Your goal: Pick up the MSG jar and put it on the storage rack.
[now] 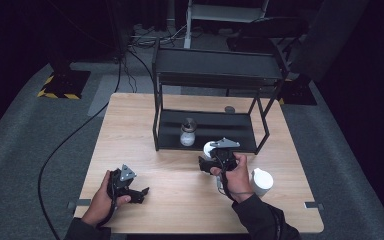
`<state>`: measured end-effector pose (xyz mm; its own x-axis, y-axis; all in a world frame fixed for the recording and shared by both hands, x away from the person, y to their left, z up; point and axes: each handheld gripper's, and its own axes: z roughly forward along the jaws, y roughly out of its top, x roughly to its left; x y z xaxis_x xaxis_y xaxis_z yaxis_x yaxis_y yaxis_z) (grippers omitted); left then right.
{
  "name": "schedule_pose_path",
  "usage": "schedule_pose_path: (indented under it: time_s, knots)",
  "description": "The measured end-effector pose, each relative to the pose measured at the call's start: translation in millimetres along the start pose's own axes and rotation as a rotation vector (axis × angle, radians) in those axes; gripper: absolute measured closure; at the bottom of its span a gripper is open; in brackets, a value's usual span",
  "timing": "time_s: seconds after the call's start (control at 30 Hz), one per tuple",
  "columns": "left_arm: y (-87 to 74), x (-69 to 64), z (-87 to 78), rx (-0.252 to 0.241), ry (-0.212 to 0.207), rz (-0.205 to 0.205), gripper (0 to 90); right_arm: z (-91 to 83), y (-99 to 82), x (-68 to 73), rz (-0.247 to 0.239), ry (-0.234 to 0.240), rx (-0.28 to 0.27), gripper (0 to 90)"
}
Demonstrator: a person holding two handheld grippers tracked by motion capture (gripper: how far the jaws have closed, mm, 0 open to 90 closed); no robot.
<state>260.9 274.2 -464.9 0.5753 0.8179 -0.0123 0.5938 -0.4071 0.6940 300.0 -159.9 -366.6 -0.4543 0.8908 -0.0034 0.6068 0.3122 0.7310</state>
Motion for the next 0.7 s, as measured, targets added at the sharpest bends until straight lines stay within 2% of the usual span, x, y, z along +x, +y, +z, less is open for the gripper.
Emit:
schedule_pose_path:
  time_s: [0.13,0.5,0.7]
  knots:
    - [0.0,0.0,0.0,0.0,0.0,0.0,0.4,3.2,4.3,4.5,0.006,-0.029,-0.009,30.1]
    - [0.0,0.0,0.0,0.0,0.0,0.0,0.4,17.4,12.9,4.7,0.055,-0.092,-0.026,30.1]
    - [0.2,0.0,-0.1,0.001,-0.004,0.007,0.3,25.1,17.2,4.5,0.065,-0.111,-0.034,30.1]
